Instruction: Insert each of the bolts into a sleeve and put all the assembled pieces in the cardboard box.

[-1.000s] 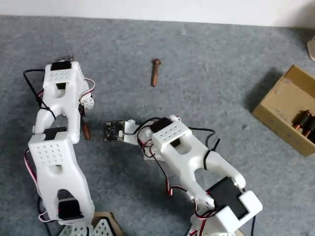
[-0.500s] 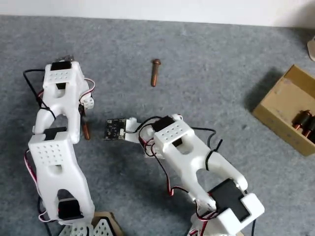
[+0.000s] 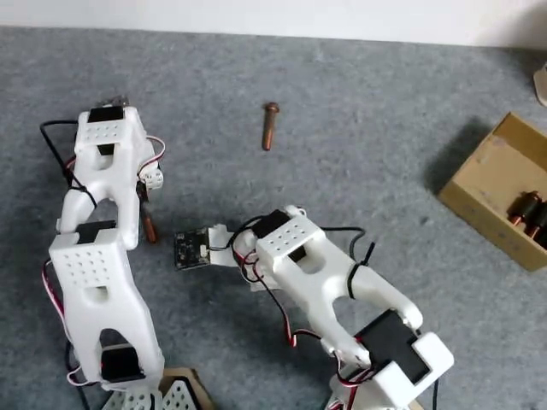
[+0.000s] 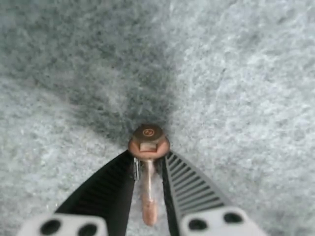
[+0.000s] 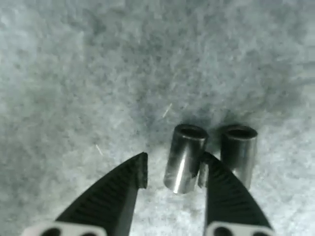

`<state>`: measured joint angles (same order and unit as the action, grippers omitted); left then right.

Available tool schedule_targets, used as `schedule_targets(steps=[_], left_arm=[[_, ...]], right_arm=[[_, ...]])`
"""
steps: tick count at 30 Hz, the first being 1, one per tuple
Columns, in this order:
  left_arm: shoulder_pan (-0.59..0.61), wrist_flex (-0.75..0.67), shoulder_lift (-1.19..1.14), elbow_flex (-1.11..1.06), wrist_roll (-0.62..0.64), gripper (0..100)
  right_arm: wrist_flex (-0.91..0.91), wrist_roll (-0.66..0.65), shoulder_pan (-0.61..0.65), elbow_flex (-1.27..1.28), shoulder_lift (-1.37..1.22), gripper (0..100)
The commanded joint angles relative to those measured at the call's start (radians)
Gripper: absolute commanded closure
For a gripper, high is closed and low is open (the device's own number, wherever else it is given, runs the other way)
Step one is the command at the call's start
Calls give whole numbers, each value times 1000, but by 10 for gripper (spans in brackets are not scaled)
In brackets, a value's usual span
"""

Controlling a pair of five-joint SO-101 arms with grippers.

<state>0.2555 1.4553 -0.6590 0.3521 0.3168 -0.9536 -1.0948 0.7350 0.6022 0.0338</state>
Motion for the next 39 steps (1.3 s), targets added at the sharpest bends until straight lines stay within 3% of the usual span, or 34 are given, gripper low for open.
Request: schedule_targets(steps=[1,7,14,20,22,25,30,32,35,39], left_arm=[[-10,0,19,12,-6,994],[-10,0,19,12,-6,994],[-10,0,19,12,-6,994],[-10,0,19,10,-6,994],[-10,0,19,10,-6,994],[-10,0,19,10,-6,994],[-10,0,21,10,-6,994],[-10,0,22,12,-5,995],[-10,0,35,8,-2,995],[-15,-17,140,-94,0,995]], right_arm=[[-10,-18,12,-2,5,828],[-12,-18,13,1,-7,828],[-31,-17,58,-18,-223,828],[-84,-12,59,-154,-232,829],[-76,-15,59,-153,-234,858],[-41,-9,59,-153,-232,998],[-12,-6,48,-157,-226,993],[8,43,47,-160,-225,993],[165,210,47,-154,-223,994],[335,336,47,-87,-166,994]])
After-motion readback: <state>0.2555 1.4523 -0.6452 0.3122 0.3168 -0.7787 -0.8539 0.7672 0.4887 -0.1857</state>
